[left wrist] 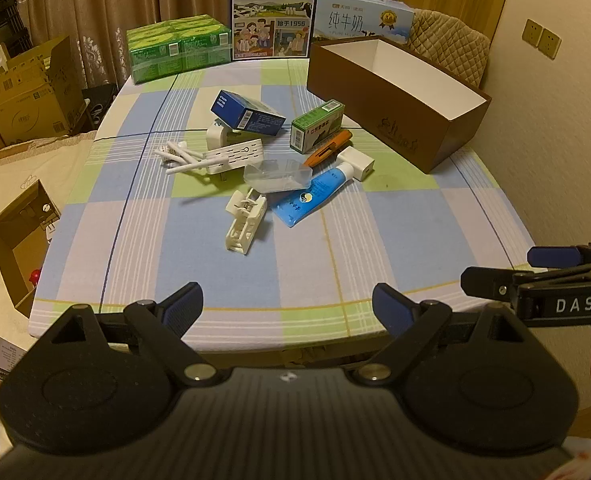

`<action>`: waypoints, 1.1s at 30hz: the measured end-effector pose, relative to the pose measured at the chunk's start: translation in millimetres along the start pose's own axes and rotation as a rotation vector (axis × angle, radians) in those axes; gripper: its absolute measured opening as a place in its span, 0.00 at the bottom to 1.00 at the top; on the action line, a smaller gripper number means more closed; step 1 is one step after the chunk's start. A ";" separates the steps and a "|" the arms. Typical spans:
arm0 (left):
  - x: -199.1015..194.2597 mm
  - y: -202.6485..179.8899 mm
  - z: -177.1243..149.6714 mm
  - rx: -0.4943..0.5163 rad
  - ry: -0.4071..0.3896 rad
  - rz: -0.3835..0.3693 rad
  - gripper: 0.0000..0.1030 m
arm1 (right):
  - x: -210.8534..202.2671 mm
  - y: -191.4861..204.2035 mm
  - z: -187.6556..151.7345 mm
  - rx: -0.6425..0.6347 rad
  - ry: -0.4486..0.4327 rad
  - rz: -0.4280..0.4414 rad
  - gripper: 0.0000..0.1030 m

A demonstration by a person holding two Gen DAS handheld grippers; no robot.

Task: Organize rigid objects
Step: 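Move the left tool toward the white plastic clip rack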

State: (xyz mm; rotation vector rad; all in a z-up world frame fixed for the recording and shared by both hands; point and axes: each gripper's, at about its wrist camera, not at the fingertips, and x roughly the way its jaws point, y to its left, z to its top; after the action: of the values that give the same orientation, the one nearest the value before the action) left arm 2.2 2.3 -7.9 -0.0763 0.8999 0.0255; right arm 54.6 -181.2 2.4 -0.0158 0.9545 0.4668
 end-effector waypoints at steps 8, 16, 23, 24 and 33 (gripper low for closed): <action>-0.3 3.5 -5.0 -0.001 0.002 -0.001 0.87 | 6.4 6.3 -0.9 0.000 0.004 0.000 0.98; 1.0 6.6 -8.5 -0.004 0.004 0.000 0.87 | 6.6 1.6 1.9 0.000 0.004 -0.001 0.98; 2.7 11.4 -7.8 -0.006 0.009 -0.002 0.87 | 5.5 6.9 -0.2 0.000 0.005 -0.003 0.98; 2.7 11.4 -7.7 -0.007 0.010 -0.002 0.87 | 5.3 6.4 0.0 0.001 0.005 -0.003 0.98; 7.1 18.1 0.6 -0.005 0.013 -0.006 0.87 | 15.3 9.6 6.7 0.003 0.007 -0.011 0.98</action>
State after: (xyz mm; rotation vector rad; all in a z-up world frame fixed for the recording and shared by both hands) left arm 6.1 20.3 -14.1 -0.0834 0.9129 0.0218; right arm 63.5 -165.4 -3.9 -0.0195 0.9615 0.4555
